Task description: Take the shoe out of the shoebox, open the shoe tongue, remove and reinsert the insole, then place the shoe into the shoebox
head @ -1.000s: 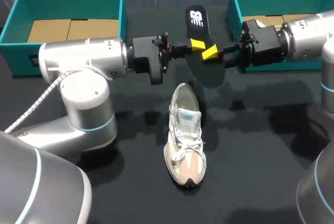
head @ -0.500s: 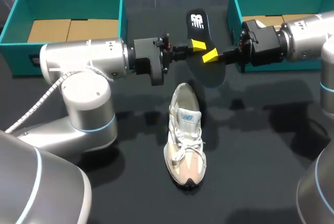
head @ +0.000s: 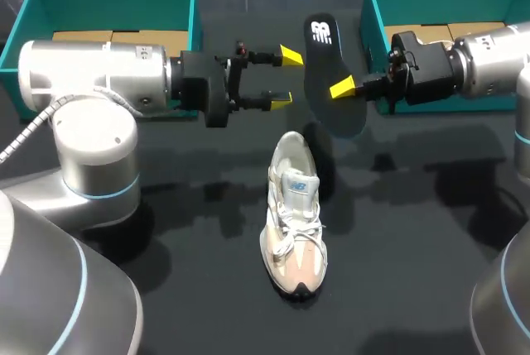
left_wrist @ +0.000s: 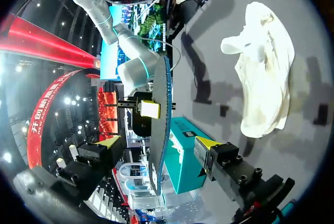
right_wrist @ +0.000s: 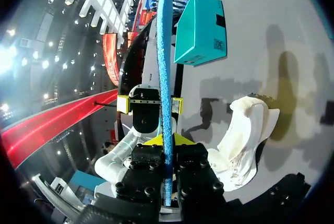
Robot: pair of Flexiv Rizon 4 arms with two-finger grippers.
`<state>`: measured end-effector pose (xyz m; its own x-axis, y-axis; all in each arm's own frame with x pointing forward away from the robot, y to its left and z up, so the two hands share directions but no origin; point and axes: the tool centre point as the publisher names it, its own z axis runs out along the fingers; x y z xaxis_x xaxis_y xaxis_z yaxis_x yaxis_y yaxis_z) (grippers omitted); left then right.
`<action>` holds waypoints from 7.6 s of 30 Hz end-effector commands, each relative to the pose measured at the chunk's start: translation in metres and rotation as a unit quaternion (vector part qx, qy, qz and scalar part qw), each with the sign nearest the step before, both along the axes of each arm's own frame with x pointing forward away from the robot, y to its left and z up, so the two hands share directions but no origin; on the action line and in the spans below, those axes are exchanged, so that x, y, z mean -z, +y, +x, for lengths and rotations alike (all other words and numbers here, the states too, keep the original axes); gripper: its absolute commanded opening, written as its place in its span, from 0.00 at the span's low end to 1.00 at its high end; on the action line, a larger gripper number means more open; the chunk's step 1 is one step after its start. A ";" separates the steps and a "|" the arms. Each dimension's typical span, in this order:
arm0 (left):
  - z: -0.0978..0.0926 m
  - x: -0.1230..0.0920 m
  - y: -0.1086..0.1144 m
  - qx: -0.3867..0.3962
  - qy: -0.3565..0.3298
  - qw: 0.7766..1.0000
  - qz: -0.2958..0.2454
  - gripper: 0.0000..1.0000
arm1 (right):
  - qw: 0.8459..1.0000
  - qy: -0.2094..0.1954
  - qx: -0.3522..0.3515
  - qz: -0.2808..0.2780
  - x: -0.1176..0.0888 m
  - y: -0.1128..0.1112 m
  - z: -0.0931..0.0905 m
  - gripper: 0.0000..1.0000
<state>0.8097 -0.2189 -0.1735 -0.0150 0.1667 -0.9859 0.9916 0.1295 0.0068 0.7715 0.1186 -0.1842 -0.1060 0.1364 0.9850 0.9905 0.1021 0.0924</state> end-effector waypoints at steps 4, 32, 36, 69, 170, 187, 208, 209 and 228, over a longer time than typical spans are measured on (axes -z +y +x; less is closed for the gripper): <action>-0.002 -0.004 0.010 0.003 0.002 1.000 0.012 1.00 | 1.000 0.001 -0.001 -0.001 0.001 0.001 0.001 0.00; -0.019 -0.008 0.067 -0.071 0.188 0.965 0.167 1.00 | 0.992 -0.122 0.023 -0.001 0.006 0.011 0.011 0.00; -0.019 -0.008 0.067 -0.071 0.188 0.965 0.167 1.00 | 0.992 -0.122 0.023 -0.001 0.006 0.011 0.011 0.00; -0.037 0.089 0.074 -0.302 0.471 0.773 0.300 1.00 | 0.976 -0.204 0.077 0.010 0.056 0.029 0.018 0.00; -0.030 0.195 0.063 -0.326 0.532 0.717 0.310 1.00 | 0.879 -0.457 0.099 0.096 0.109 0.064 0.033 0.00; -0.030 0.195 0.063 -0.326 0.532 0.717 0.310 1.00 | 0.878 -0.464 0.092 0.075 0.118 0.057 0.019 0.00; -0.030 0.195 0.063 -0.326 0.532 0.717 0.310 1.00 | 0.901 -0.424 0.084 0.038 0.147 0.061 -0.005 0.00; -0.030 0.195 0.063 -0.326 0.532 0.717 0.310 1.00 | 0.902 -0.422 0.086 0.037 0.149 0.061 -0.007 0.00; -0.030 0.195 0.063 -0.326 0.532 0.717 0.310 1.00 | 0.935 -0.349 0.054 0.012 0.168 0.056 -0.033 0.00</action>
<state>0.7794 -0.1556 -0.3678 -0.9781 0.1834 -0.0985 0.2081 0.8677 -0.4515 0.7423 0.1753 -0.3417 -0.7151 0.1777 0.6761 0.6841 -0.0205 0.7291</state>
